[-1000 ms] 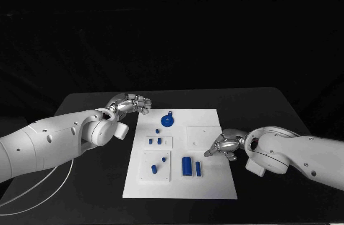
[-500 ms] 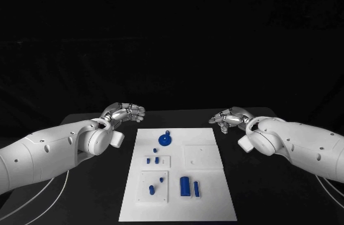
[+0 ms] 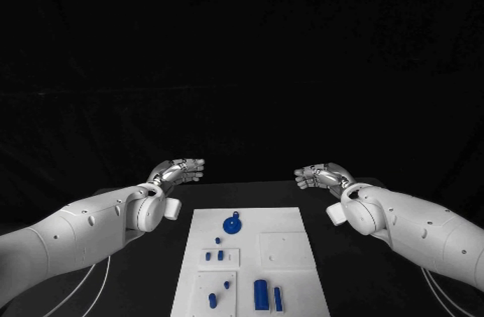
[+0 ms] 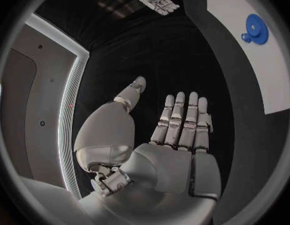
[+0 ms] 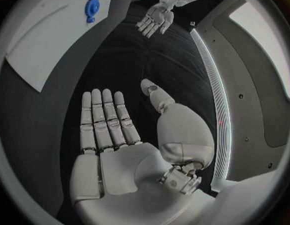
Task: Assemble the parts on the task board
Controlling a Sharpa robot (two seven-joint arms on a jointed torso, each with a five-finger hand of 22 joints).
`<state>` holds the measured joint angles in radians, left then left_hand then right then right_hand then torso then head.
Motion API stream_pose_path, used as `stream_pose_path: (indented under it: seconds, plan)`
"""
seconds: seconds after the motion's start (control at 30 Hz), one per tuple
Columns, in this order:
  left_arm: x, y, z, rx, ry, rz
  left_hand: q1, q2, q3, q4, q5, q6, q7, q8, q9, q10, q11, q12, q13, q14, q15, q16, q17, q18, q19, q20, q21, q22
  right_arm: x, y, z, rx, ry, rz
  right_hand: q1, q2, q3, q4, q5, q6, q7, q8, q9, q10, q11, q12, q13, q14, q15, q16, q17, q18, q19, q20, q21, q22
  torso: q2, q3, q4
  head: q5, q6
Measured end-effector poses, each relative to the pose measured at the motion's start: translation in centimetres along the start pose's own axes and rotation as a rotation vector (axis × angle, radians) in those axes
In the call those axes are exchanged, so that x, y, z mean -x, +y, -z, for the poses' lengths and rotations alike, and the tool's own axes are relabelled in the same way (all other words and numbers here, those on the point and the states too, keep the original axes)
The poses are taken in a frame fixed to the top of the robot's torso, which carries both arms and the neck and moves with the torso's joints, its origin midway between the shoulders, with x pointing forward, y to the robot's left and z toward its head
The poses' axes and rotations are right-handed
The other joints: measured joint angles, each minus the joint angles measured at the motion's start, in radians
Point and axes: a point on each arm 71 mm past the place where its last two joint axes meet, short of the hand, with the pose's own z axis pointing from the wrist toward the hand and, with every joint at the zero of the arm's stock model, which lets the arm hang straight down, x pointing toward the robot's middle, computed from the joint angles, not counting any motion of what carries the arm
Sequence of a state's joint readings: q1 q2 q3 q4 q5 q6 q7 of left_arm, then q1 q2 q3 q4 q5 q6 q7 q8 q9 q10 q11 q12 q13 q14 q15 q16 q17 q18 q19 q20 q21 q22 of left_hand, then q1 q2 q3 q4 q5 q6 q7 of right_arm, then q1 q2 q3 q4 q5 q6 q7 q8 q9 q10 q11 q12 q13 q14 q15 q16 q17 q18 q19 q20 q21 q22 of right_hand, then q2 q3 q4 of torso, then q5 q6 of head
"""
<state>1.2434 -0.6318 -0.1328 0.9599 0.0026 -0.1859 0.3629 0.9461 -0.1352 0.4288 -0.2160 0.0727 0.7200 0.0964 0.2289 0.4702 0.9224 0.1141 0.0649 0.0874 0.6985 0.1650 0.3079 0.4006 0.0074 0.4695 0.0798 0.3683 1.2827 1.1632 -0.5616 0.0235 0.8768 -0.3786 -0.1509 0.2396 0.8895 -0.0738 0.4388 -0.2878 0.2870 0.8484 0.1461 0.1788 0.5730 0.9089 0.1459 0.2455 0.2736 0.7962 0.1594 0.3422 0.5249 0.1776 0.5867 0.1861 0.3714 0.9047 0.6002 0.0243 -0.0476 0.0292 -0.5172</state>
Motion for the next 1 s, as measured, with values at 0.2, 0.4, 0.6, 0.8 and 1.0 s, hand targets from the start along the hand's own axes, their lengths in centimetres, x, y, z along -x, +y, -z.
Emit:
stream_pose_path:
  seconds: [0.2, 0.4, 0.6, 0.8, 1.0]
  plan:
    - [-0.3, 0.1, 0.0, 0.001, 0.003, 0.005, -0.392, 0.051, -0.176, 0.088, -0.028, -0.302, -0.043, -0.095, -0.191, -0.386, -0.049, -0.027, -0.041, -0.290, -0.068, -0.128, -0.163, 0.000, -0.194, -0.033, -0.154, -0.168, 0.2, -0.2, 0.0, 0.003, -0.012, -0.019, -0.366, 0.033, -0.187, 0.116, -0.116, -0.351, -0.058, -0.068, -0.239, -0.346, -0.060, -0.131, -0.146, -0.317, -0.062, -0.151, -0.233, -0.072, -0.243, -0.070, -0.159, -0.372, 0.000, 0.0008, 0.0005, 0.000, 0.007]
    - [-1.7, 0.8, 0.9, 0.012, 0.022, 0.032, -0.734, 0.104, -0.333, 0.168, -0.053, -0.561, -0.076, -0.178, -0.364, -0.719, -0.089, -0.047, -0.070, -0.543, -0.128, -0.240, -0.310, 0.000, -0.365, -0.062, -0.287, -0.551, -1.0, -0.2, 0.7, 0.010, 0.005, -0.038, -0.691, 0.059, -0.344, 0.223, -0.223, -0.661, -0.113, -0.137, -0.447, -0.697, -0.113, -0.203, -0.226, -0.616, -0.123, -0.270, -0.415, -0.126, -0.457, -0.143, -0.291, -0.704, -0.013, -0.0052, 0.0115, -0.009, -0.020]
    - [-4.8, 1.8, 3.1, 0.022, 0.035, 0.075, -0.870, 0.124, -0.393, 0.200, -0.064, -0.663, -0.089, -0.209, -0.432, -0.849, -0.106, -0.055, -0.081, -0.643, -0.152, -0.284, -0.368, 0.000, -0.431, -0.074, -0.339, -1.016, -3.7, 0.2, 2.4, 0.038, 0.017, -0.096, -0.819, 0.068, -0.403, 0.267, -0.264, -0.781, -0.134, -0.160, -0.528, -0.833, -0.134, -0.226, -0.256, -0.732, -0.146, -0.316, -0.486, -0.150, -0.541, -0.171, -0.343, -0.833, -0.039, -0.0167, 0.0329, -0.023, -0.064]
    - [-8.4, 2.3, 6.3, 0.022, 0.017, 0.110, -0.913, 0.132, -0.412, 0.211, -0.064, -0.696, -0.092, -0.218, -0.457, -0.894, -0.113, -0.058, -0.084, -0.674, -0.162, -0.296, -0.389, 0.000, -0.452, -0.076, -0.357, -1.188, -6.7, 0.6, 5.2, 0.065, -0.012, -0.184, -0.883, 0.073, -0.434, 0.288, -0.283, -0.844, -0.146, -0.175, -0.570, -0.904, -0.145, -0.242, -0.271, -0.791, -0.159, -0.339, -0.521, -0.171, -0.582, -0.186, -0.368, -0.900, -0.052, -0.0224, 0.0442, -0.029, -0.081]
    - [-10.0, 2.0, 8.4, 0.008, -0.033, 0.111, -0.936, 0.133, -0.422, 0.215, -0.068, -0.712, -0.095, -0.222, -0.466, -0.914, -0.114, -0.058, -0.086, -0.692, -0.165, -0.303, -0.398, 0.001, -0.463, -0.080, -0.363, -1.262, -8.7, 1.0, 7.8, 0.068, -0.072, -0.253, -0.884, 0.074, -0.434, 0.288, -0.284, -0.844, -0.146, -0.175, -0.572, -0.905, -0.146, -0.242, -0.272, -0.791, -0.159, -0.339, -0.523, -0.171, -0.582, -0.186, -0.368, -0.903, -0.055, -0.0238, 0.0469, -0.029, -0.083]
